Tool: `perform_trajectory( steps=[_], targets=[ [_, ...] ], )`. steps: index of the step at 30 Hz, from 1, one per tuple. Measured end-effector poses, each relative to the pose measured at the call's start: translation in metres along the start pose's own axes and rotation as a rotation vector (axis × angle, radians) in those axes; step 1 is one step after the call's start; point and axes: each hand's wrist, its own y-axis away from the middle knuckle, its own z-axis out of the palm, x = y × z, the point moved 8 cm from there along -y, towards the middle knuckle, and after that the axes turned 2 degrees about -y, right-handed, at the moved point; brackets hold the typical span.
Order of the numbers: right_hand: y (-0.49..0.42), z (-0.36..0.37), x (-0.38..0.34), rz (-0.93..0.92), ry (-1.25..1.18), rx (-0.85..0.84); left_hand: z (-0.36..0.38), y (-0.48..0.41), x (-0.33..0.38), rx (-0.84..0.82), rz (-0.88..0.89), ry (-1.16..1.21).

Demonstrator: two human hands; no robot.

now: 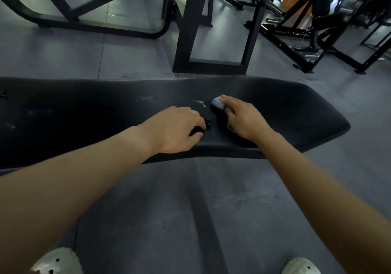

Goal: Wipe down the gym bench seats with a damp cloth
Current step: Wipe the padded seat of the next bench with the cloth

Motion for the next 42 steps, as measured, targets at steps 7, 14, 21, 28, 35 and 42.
perform_trajectory(
  steps=[7,14,21,28,35,42],
  targets=[
    [0.002,-0.006,0.019,0.231,0.003,0.116,0.001,0.003,0.001,0.010,0.005,-0.007],
    [0.009,0.021,-0.042,-0.088,-0.054,-0.044,0.001,0.005,0.002,0.011,0.041,-0.039],
    [-0.001,-0.002,0.013,0.227,-0.011,0.182,-0.008,0.020,0.004,0.062,0.078,-0.120],
    [-0.021,0.017,-0.022,0.107,-0.023,0.059,-0.012,0.034,-0.012,0.102,0.007,-0.207],
    [0.006,0.028,-0.066,-0.115,-0.241,-0.088,-0.012,0.038,-0.021,0.073,-0.003,-0.218],
    [0.011,0.002,-0.025,-0.011,-0.151,0.061,-0.014,0.034,-0.019,0.067,0.004,-0.236]
  ],
)
